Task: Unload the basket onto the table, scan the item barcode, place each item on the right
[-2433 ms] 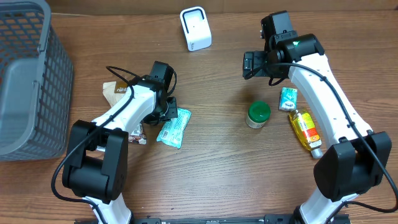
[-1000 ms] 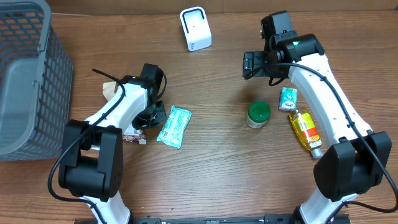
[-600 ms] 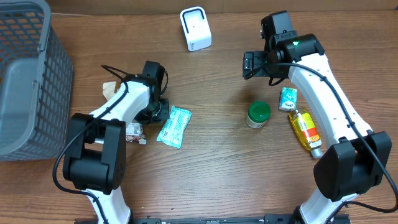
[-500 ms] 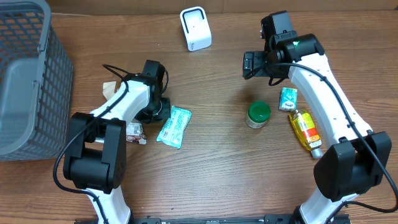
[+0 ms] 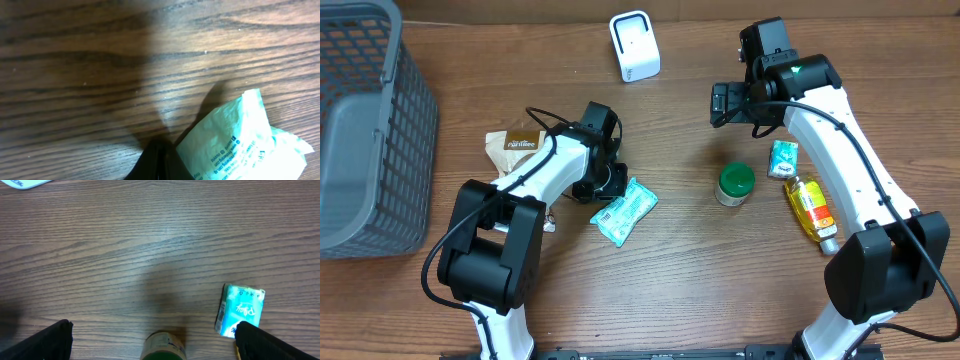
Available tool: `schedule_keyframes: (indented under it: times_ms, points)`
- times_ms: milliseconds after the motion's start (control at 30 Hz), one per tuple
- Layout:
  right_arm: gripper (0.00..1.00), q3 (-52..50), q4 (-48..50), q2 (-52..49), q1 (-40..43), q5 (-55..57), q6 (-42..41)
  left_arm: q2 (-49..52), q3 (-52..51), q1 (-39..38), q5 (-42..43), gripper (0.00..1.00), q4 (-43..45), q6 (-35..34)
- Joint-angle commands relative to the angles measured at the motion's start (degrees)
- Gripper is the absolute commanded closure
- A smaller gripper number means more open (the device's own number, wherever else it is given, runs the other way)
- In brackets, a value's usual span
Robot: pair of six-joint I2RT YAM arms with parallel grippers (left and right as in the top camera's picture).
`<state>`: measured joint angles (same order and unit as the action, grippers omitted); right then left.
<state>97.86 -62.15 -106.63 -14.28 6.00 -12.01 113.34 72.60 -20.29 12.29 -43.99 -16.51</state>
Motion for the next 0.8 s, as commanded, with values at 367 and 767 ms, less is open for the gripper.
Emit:
schedule_keyframes:
  times_ms: [367, 767]
  points:
    - [0.0, 0.63, 0.33, 0.83, 0.22, 0.39, -0.59, -1.16, 32.15, 8.26, -20.48, 0.91, -21.4, -0.94]
    - [0.0, 0.63, 0.33, 0.83, 0.22, 0.39, -0.59, -1.16, 36.2, 26.62, -21.29, 0.0, -24.59, -1.9]
